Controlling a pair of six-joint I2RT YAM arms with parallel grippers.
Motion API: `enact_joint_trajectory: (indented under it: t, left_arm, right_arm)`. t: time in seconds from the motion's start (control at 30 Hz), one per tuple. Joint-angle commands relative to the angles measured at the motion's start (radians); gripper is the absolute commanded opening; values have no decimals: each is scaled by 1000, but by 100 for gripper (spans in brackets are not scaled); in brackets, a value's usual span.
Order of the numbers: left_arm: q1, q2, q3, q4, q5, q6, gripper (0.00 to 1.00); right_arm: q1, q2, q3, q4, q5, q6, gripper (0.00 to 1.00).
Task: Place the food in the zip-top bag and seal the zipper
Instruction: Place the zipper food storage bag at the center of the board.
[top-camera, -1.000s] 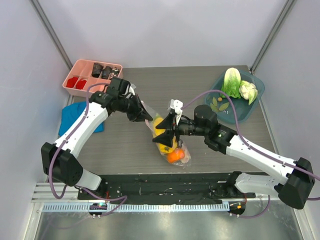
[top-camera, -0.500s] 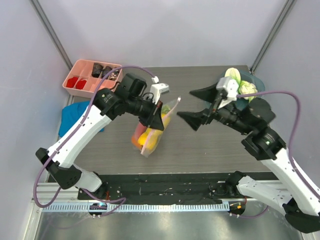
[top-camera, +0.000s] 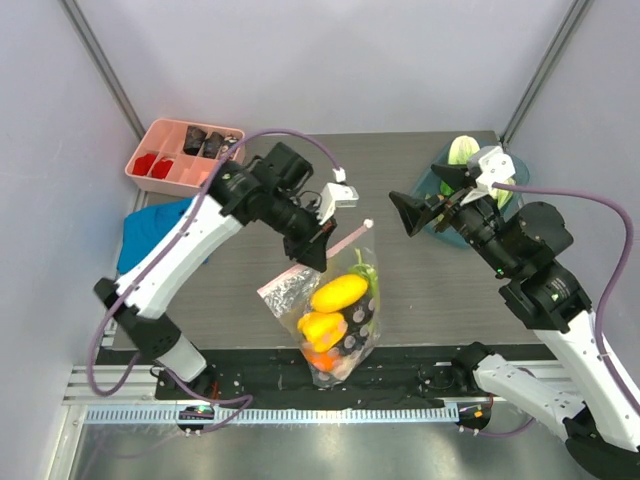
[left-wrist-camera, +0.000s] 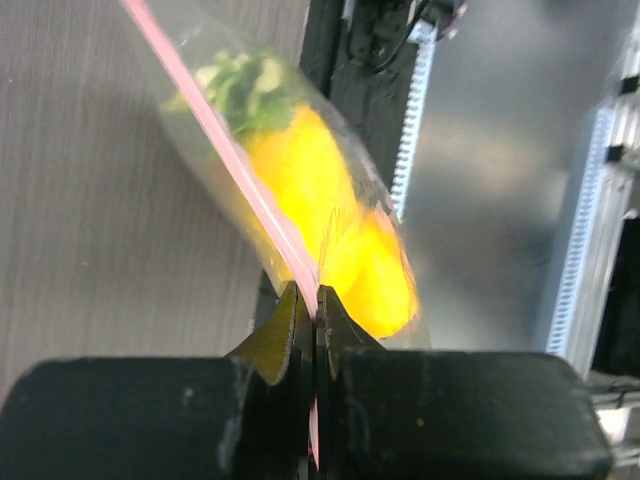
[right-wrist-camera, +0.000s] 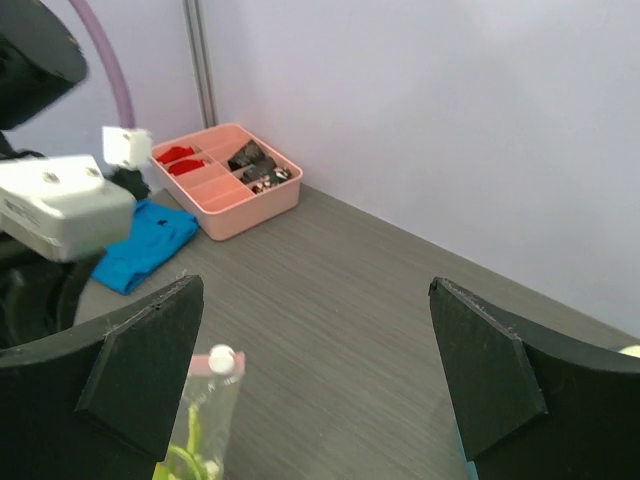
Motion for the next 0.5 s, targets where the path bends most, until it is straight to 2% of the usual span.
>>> enact_joint_trajectory:
  t: [0.0,0.1,0.23,0.4,0.47]
  left_arm:
    - [19,121,-2,-116,-40,259,0]
    - [75,165,-23,-36,-78,342,0]
    - [154,236,9,42,-145,423,0]
    - [164,291,1,88,-215,621,0]
    - [192,302,-25,153,-218,672,0]
  right_arm:
    - [-3,30,-19,1,47,-23,100]
    - [-3,43,-33,2,128,-25,100]
    - [-12,38,-66,2,150,-22,100]
    - [-21,50,-94,2,156,4,100]
    - [-30,55,-111,5,156,17,100]
